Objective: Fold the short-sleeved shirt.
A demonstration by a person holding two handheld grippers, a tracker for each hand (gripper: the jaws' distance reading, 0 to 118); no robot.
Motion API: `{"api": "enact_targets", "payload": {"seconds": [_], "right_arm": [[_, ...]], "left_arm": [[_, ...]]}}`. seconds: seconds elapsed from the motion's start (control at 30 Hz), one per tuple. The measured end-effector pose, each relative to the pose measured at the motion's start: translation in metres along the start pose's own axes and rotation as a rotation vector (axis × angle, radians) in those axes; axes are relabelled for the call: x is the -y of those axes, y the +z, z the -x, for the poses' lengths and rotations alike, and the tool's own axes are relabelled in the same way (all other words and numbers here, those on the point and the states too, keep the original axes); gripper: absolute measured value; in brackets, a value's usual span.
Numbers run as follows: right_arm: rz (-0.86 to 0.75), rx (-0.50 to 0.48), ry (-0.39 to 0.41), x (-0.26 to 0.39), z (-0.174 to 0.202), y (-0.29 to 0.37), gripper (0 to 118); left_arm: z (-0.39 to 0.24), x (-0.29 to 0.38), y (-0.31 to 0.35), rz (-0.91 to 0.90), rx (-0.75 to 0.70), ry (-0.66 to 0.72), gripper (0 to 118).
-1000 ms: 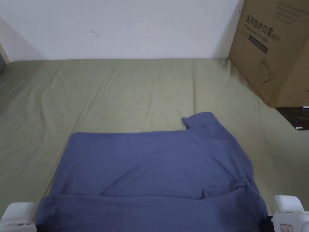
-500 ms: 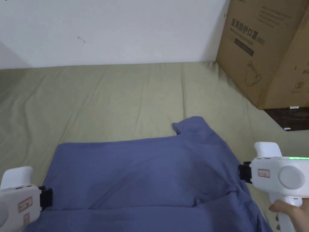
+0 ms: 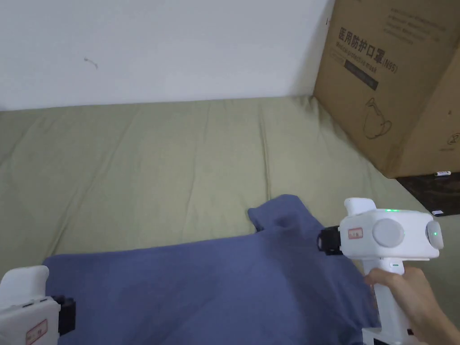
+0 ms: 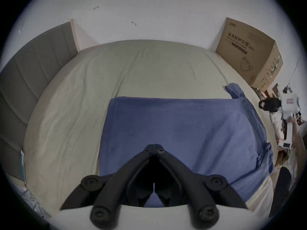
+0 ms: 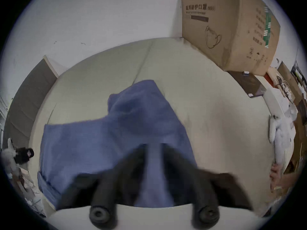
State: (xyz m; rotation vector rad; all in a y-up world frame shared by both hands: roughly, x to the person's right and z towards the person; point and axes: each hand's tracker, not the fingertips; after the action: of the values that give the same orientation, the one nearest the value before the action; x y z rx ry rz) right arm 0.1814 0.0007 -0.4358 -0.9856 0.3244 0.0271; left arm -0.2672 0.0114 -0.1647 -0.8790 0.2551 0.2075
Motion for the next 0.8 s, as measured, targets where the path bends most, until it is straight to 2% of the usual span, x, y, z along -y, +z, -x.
{"api": "enact_targets", "payload": {"seconds": [0.07,0.2,0.23,0.27,0.33,0.37,0.43,0.53,0.6,0.73,0.77,0.8], "right_arm": [[0.02,-0.012,0.001,-0.014,-0.008,-0.023,101],[0.074,0.048,0.036,-0.033,-0.02,-0.067,96],[0.109,0.059,0.038,-0.034,-0.019,-0.076,86],[0.134,0.068,0.034,-0.034,-0.021,-0.085,64],[0.156,0.094,0.059,-0.029,-0.021,-0.098,60],[0.145,0.082,0.048,-0.023,-0.016,-0.1,45],[0.09,0.105,0.086,-0.015,-0.012,-0.095,0],[0.061,0.079,0.102,-0.015,-0.007,-0.087,0],[0.06,0.06,0.061,-0.016,-0.006,-0.076,0],[0.045,0.058,0.062,-0.021,-0.001,-0.066,0],[0.039,0.061,0.066,-0.023,0.0,-0.067,0],[0.037,0.059,0.068,-0.025,0.0,-0.063,0]], "left_arm": [[-0.001,-0.006,-0.003,0.007,-0.001,-0.003,0],[0.003,-0.017,-0.018,0.019,0.0,-0.003,0],[0.004,-0.019,-0.021,0.025,0.0,-0.004,0],[0.004,-0.019,-0.024,0.026,0.0,-0.009,0],[0.007,-0.02,-0.03,0.041,0.0,-0.022,0],[0.008,-0.02,-0.033,0.044,-0.003,-0.03,0],[0.01,-0.02,-0.036,0.057,-0.009,-0.035,0],[0.014,-0.021,-0.036,0.058,-0.01,-0.03,0],[0.022,-0.021,-0.039,0.055,-0.002,-0.016,0],[0.041,-0.025,-0.043,0.024,-0.01,0.061,3],[0.047,-0.028,-0.046,0.022,-0.016,0.077,20],[0.053,-0.033,-0.05,0.02,-0.024,0.093,44]]}}
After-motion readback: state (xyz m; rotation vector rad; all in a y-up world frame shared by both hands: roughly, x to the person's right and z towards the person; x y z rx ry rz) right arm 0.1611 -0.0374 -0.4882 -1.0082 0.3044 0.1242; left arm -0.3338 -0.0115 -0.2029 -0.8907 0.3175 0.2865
